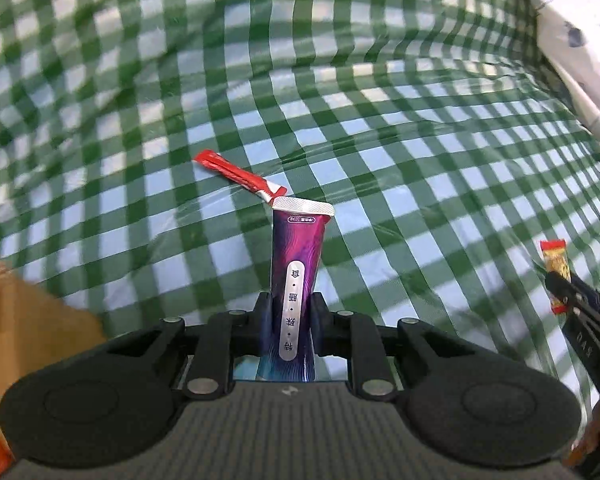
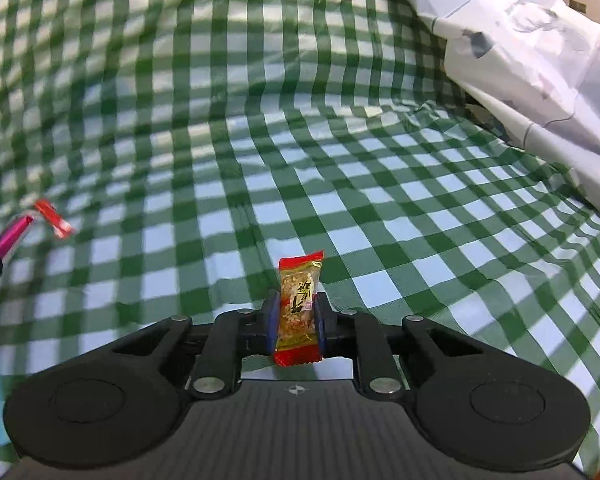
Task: Organize snacks
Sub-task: 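Grasp the purple tube pack with the left tool while the right tool grasps the red-gold packet, then carry the purple tube pack and red-gold packet with both tools over the box, then open both tools to drop the purple pack and red-gold packet into the box, then lift both tools away from the box, then grasp the red stick with the right tool while the left tool grasps the blue stick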
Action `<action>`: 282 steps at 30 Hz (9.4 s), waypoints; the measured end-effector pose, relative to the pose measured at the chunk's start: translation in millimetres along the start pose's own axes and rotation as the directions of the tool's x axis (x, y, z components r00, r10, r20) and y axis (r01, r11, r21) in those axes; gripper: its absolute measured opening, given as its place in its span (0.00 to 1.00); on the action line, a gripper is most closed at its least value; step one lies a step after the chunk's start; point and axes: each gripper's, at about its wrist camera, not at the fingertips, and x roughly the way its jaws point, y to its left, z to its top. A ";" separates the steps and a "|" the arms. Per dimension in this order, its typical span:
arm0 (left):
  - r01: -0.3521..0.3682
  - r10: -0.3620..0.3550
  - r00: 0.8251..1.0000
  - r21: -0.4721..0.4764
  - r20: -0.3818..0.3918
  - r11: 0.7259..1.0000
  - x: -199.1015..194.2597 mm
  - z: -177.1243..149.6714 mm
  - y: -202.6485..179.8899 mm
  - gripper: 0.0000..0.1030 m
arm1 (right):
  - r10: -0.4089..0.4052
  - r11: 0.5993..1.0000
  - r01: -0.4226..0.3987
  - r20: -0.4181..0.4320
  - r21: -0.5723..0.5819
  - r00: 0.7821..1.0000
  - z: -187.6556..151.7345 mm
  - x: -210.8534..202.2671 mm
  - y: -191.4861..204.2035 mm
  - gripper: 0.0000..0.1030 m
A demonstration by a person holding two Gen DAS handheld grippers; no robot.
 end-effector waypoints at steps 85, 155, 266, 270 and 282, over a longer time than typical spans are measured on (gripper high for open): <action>-0.134 0.180 0.979 -0.363 0.096 0.922 -340.1 -360.7 180.9 0.21 | 0.511 0.773 -0.516 -0.118 -0.369 0.851 -124.0 -415.1 241.3 0.18; -0.195 0.184 0.981 -0.422 -0.066 0.885 -165.4 -207.5 299.3 0.77 | 0.476 0.775 -0.537 -0.251 -0.334 0.843 -58.6 -201.3 373.2 0.32; -0.311 0.329 0.944 -0.368 -0.014 0.876 -292.5 -271.3 183.1 1.00 | 0.285 0.952 -0.276 0.055 -0.132 0.957 -47.1 -260.7 149.5 0.99; -0.314 0.337 0.941 -0.419 -0.020 0.852 -281.6 -252.1 198.2 1.00 | 0.294 0.943 -0.275 0.080 -0.189 0.952 -14.2 -193.1 150.1 0.99; -0.371 0.362 0.926 -0.438 -0.108 0.819 -215.7 -180.4 236.0 1.00 | 0.300 0.927 -0.307 -0.062 -0.215 0.952 41.8 63.4 214.1 0.99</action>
